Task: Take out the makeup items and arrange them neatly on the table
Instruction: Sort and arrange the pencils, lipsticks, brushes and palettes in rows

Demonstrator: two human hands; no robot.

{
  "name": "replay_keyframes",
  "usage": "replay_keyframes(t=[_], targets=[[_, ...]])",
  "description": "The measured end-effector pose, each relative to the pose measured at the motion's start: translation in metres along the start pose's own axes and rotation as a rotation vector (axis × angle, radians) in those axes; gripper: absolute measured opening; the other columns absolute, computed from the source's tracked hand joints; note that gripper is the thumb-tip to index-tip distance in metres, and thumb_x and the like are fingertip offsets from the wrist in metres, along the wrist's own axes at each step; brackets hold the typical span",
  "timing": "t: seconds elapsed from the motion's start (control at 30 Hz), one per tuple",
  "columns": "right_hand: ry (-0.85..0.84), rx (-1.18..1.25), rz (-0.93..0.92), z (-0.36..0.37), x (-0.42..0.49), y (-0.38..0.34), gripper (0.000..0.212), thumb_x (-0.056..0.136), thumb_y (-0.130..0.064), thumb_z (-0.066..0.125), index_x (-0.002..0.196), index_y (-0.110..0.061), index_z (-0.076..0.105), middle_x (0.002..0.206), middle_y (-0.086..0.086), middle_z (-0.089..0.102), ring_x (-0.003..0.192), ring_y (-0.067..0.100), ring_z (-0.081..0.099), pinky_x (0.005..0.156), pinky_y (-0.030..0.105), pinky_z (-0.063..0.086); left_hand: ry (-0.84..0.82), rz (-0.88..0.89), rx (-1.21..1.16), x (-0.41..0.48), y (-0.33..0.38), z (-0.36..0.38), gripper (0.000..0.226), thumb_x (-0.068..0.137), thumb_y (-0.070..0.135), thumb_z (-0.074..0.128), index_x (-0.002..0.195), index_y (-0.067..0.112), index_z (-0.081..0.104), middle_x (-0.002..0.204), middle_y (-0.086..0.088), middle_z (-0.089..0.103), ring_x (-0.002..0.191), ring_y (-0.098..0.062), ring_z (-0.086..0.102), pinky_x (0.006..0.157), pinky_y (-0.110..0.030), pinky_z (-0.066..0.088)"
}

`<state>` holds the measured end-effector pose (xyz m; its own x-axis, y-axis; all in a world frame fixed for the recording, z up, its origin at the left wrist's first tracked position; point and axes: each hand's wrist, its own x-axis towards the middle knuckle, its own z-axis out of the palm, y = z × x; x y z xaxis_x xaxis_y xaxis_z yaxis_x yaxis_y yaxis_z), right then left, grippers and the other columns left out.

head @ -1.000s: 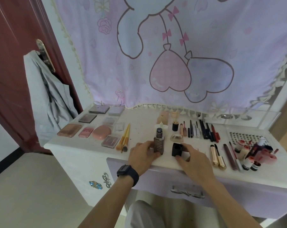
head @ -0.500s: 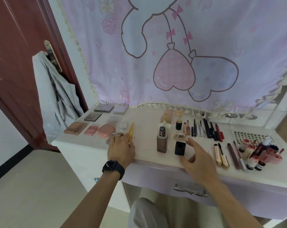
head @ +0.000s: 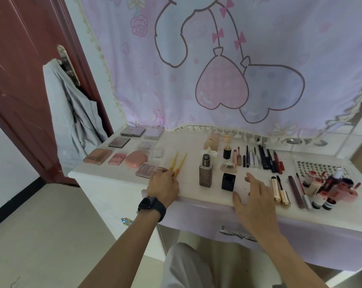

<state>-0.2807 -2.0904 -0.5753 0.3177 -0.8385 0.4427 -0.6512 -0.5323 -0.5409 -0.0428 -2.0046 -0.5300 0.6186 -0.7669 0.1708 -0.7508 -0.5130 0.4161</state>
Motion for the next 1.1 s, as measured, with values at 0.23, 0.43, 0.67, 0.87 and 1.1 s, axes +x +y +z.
replay_keyframes(t=[0.23, 0.43, 0.67, 0.87, 1.1], targets=[[0.075, -0.171, -0.165, 0.002, -0.023, 0.008, 0.032, 0.093, -0.016, 0.066, 0.118, 0.006, 0.069, 0.123, 0.020, 0.068, 0.116, 0.036, 0.060, 0.099, 0.047, 0.051, 0.041, 0.093, -0.015, -0.019, 0.022, 0.015, 0.034, 0.100, 0.023, 0.044, 0.122, 0.015, 0.069, 0.126, -0.007, 0.059, 0.111, -0.028, 0.052, 0.097, -0.031, 0.040], [0.088, -0.187, -0.213, 0.007, -0.031, 0.012, 0.052, 0.098, -0.032, 0.040, 0.122, 0.005, 0.069, 0.127, 0.019, 0.068, 0.119, 0.034, 0.065, 0.103, 0.048, 0.052, 0.013, 0.103, -0.025, -0.024, 0.029, 0.016, 0.036, 0.102, 0.023, 0.042, 0.125, 0.014, 0.068, 0.129, -0.007, 0.057, 0.113, -0.030, 0.049, 0.099, -0.033, 0.039], [0.091, -0.200, -0.233, 0.007, -0.033, 0.015, 0.051, 0.099, -0.031, 0.039, 0.125, 0.003, 0.068, 0.129, 0.018, 0.067, 0.121, 0.033, 0.064, 0.104, 0.047, 0.052, -0.014, 0.129, -0.089, -0.024, 0.035, 0.017, 0.034, 0.100, 0.024, 0.045, 0.120, 0.013, 0.070, 0.129, -0.008, 0.058, 0.114, -0.027, 0.051, 0.099, -0.033, 0.043], [0.102, -0.184, -0.247, 0.007, -0.034, 0.015, 0.051, 0.099, -0.032, 0.040, 0.124, 0.003, 0.069, 0.127, 0.018, 0.068, 0.120, 0.033, 0.064, 0.103, 0.046, 0.051, -0.044, 0.130, -0.117, -0.027, 0.033, 0.016, 0.031, 0.098, 0.027, 0.049, 0.121, 0.016, 0.066, 0.133, -0.007, 0.055, 0.121, -0.026, 0.045, 0.101, -0.031, 0.040], [0.127, -0.106, -0.316, 0.004, -0.037, 0.015, 0.037, 0.096, -0.029, 0.047, 0.110, -0.006, 0.072, 0.113, 0.010, 0.066, 0.105, 0.029, 0.062, 0.089, 0.043, 0.055, 0.045, 0.063, -0.232, -0.020, -0.002, -0.010, 0.039, 0.094, 0.037, 0.059, 0.131, 0.024, 0.059, 0.137, -0.003, 0.051, 0.129, -0.021, 0.044, 0.104, -0.031, 0.037]])
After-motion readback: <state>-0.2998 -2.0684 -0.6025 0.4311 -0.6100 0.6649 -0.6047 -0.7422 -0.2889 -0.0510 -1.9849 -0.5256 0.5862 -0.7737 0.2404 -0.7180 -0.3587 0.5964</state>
